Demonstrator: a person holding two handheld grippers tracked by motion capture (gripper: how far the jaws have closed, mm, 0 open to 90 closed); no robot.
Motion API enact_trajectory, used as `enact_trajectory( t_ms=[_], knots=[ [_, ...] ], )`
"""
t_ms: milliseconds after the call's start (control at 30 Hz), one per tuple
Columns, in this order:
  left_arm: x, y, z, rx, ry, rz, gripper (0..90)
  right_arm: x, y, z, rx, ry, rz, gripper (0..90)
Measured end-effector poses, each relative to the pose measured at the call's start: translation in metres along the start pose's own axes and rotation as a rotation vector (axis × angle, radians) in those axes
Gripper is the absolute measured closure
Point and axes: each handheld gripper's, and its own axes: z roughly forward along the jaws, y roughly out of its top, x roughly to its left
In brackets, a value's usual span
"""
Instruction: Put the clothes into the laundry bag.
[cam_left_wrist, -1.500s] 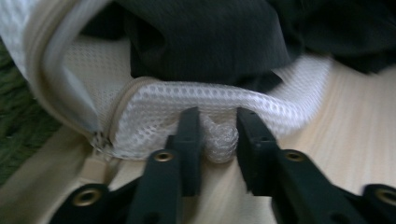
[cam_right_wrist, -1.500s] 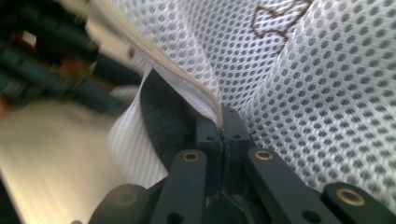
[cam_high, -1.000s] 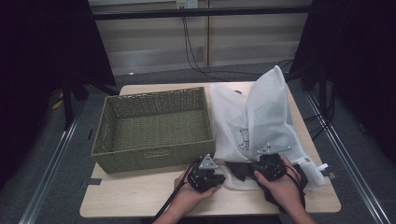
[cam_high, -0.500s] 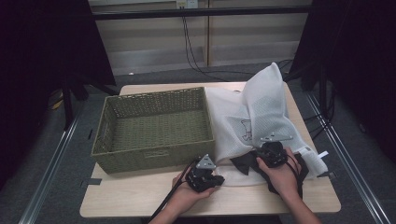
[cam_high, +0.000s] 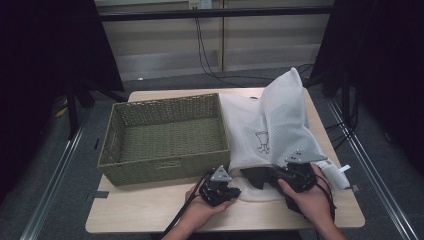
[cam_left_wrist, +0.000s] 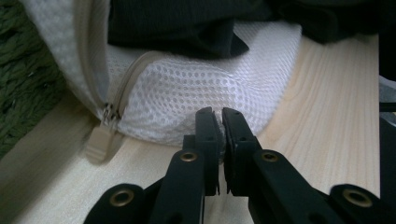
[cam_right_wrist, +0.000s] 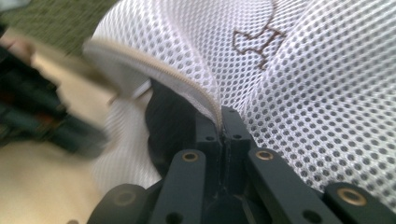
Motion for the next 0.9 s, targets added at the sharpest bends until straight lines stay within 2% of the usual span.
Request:
enact_trajectory(
  t_ms=[167, 200, 300, 333, 367, 400, 433, 500, 567, 600, 633, 700, 733, 767, 800, 833, 867, 900],
  knots=[
    [-0.001, 0.0, 0.001, -0.002, 0.015, 0.005, 86.1, 0.008, -0.008, 0.023, 0.121, 0.062, -0.024, 88.4],
    [0.0, 0.0, 0.0, 0.0, 0.004, -0.001, 86.3, 0.007, -0.01, 0.035, 0.181, 0.048, -0.03, 88.5],
    [0.0, 0.0, -0.001, 0.009, -0.011, -0.009, 86.9, 0.001, -0.008, 0.042, 0.201, 0.028, -0.012, 88.6],
    [0.0, -0.001, -0.002, 0.017, -0.026, 0.006, 87.1, -0.004, -0.004, 0.046, 0.205, -0.016, 0.005, 88.7],
    [0.0, -0.001, -0.002, 0.017, -0.026, 0.006, 87.2, -0.004, -0.004, 0.046, 0.205, -0.016, 0.005, 88.7],
    [-0.001, -0.001, -0.003, 0.02, -0.028, 0.019, 87.5, -0.011, 0.001, 0.052, 0.207, -0.085, 0.008, 88.8],
    [-0.002, -0.001, -0.003, 0.027, -0.023, 0.044, 87.5, -0.011, 0.001, 0.052, 0.207, -0.085, 0.008, 88.8],
    [-0.004, -0.002, -0.004, 0.025, -0.031, 0.067, 87.6, -0.024, 0.005, 0.057, 0.189, -0.114, 0.074, 88.9],
    [-0.001, -0.003, -0.005, 0.031, -0.056, 0.048, 87.7, -0.039, 0.009, 0.063, 0.161, -0.15, 0.13, 89.0],
    [0.001, -0.003, -0.005, 0.038, -0.073, 0.042, 87.8, -0.053, 0.012, 0.068, 0.133, -0.22, 0.161, 89.1],
    [0.001, -0.003, -0.005, 0.038, -0.073, 0.042, 87.7, -0.053, 0.012, 0.068, 0.133, -0.22, 0.161, 89.1],
    [0.0, -0.003, -0.005, 0.033, -0.069, 0.045, 87.7, -0.065, 0.015, 0.074, 0.087, -0.266, 0.192, 89.1],
    [0.001, -0.004, -0.005, 0.026, -0.069, 0.033, 87.6, -0.072, 0.016, 0.077, 0.039, -0.247, 0.227, 89.0],
    [0.001, -0.004, -0.005, 0.026, -0.069, 0.033, 87.4, -0.073, 0.017, 0.077, 0.019, -0.21, 0.245, 88.9],
    [0.002, -0.004, -0.005, 0.029, -0.075, 0.021, 87.4, -0.073, 0.017, 0.077, 0.019, -0.21, 0.245, 88.9],
    [0.002, -0.004, -0.005, 0.023, -0.082, 0.011, 87.3, -0.074, 0.018, 0.074, -0.006, -0.171, 0.26, 88.8],
    [0.003, -0.005, -0.005, 0.013, -0.086, -0.006, 87.2, -0.07, 0.021, 0.062, -0.058, -0.109, 0.249, 88.5],
    [0.003, -0.005, -0.005, 0.013, -0.086, -0.006, 87.1, -0.07, 0.021, 0.062, -0.058, -0.109, 0.249, 88.5]
  ],
)
